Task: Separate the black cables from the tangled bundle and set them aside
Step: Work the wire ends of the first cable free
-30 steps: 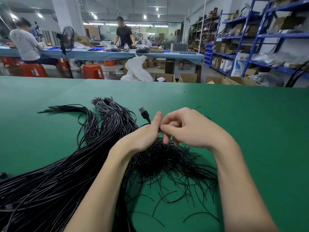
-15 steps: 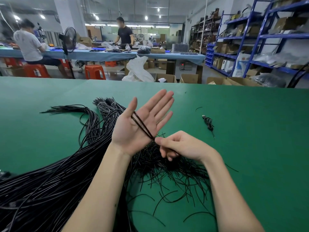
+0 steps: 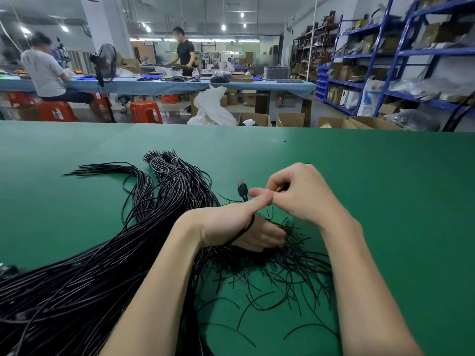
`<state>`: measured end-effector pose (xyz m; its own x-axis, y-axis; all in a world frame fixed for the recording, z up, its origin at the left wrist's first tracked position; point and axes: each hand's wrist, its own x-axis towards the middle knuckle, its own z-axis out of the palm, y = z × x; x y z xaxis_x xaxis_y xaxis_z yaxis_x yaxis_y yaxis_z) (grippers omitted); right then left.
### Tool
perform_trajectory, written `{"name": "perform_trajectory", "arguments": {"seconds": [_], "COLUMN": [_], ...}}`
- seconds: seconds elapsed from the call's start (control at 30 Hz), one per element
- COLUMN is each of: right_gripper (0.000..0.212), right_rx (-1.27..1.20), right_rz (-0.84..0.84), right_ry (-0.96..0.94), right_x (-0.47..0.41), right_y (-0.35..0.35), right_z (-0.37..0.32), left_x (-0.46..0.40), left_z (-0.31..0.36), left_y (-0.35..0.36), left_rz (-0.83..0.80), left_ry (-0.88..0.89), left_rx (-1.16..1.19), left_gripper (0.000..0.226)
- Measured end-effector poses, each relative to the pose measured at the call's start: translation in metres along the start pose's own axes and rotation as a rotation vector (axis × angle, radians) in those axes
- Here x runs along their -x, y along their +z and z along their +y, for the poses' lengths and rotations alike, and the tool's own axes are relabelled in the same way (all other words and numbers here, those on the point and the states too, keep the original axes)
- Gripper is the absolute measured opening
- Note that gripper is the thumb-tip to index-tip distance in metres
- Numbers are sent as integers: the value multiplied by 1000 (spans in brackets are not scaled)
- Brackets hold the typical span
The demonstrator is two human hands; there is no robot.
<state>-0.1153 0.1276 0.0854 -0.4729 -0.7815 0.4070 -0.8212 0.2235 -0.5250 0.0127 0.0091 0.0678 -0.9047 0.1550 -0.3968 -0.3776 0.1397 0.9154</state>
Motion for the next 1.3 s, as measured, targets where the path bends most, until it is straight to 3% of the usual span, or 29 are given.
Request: {"name": "perform_trajectory", "arguments": {"seconds": [0.2, 0.33, 0.47, 0.6, 0.7, 0.87, 0.97, 1.03, 1.1, 1.2, 1.3], "right_gripper": [42, 22, 21, 17, 19, 32, 33, 16, 27, 20, 20], "right_rx": [-57, -286, -559, -809, -872, -864, -653, -429, -333, -244, -129], "right_rz": [34, -172, -215, -229, -352, -645, -582, -545, -566, -447, -189], "right_ry": [-51, -50, -44, 67, 149, 262, 275, 214, 224, 265, 204], "right_x": [1, 5, 9, 9, 11, 25, 26, 23, 20, 12, 6], "right_y": [-7, -9, -2, 3, 9, 24, 15, 6, -2, -9, -7], "right_z": [-15, -24, -22, -19, -16, -4, 2, 4, 3, -3, -15], "left_x": [-2, -8, -7, -9, -7, 9, 19, 19, 14, 6, 0], "left_z": [0, -6, -5, 1, 5, 7, 1, -1, 0, 4, 5], "left_y": [-6, -13, -19, -15, -14, -11, -13, -11, -6, 1, 2], "left_rz": [237, 460, 435, 555, 471, 59, -129, -201, -233, -72, 219], "left_ry": [138, 261, 430, 580, 701, 826, 703, 501, 263, -3, 61], "left_rx": [96, 120, 388, 354, 487, 734, 580, 352, 167, -20, 37], "left_gripper": [88, 80, 70, 62, 63, 71, 77, 82, 88, 97, 82]}}
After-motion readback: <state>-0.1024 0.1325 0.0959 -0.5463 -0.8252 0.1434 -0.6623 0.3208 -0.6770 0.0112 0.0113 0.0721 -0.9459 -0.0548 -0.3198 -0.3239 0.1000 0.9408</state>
